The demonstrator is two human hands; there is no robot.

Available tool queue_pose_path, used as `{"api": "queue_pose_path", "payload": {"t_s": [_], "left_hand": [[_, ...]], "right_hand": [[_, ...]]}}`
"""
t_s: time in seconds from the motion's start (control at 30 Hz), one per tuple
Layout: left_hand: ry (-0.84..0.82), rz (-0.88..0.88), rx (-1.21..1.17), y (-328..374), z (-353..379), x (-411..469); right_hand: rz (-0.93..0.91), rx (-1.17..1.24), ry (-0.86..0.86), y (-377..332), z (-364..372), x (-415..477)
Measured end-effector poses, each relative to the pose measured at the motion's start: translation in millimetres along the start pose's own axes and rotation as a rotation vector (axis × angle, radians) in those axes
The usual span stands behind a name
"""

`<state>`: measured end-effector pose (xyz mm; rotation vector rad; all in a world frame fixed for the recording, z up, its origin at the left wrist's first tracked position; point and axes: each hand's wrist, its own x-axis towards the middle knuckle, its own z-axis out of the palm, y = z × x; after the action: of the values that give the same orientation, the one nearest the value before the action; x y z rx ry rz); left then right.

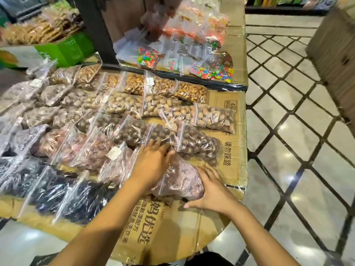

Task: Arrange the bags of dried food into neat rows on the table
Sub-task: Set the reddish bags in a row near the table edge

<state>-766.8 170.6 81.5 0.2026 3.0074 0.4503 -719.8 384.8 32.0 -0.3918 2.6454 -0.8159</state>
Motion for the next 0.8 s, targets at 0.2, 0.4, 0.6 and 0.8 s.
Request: {"api": "queue_pose_path", "payload": {"t_s": [0.2, 0.4, 0.6, 0.8], "left_hand": [[0.004, 0.045, 0.063, -74, -20, -35], [-0.131, 0.165, 0.184, -155, -39, -40], [-0.209, 0.428, 0.451, -184, -56, -10], [-0.281, 0.532, 0.4, -190, -60, 16]], "right_hand": [[-0.069, 0.045, -0.01, -30, -10, 14], [-0.147, -0.087, -0.042, -93, -10, 45], [-0.127, -0.294, -0.132, -146, 26, 66], [0.002, -0.27, -0.007, -147, 40, 70]]}}
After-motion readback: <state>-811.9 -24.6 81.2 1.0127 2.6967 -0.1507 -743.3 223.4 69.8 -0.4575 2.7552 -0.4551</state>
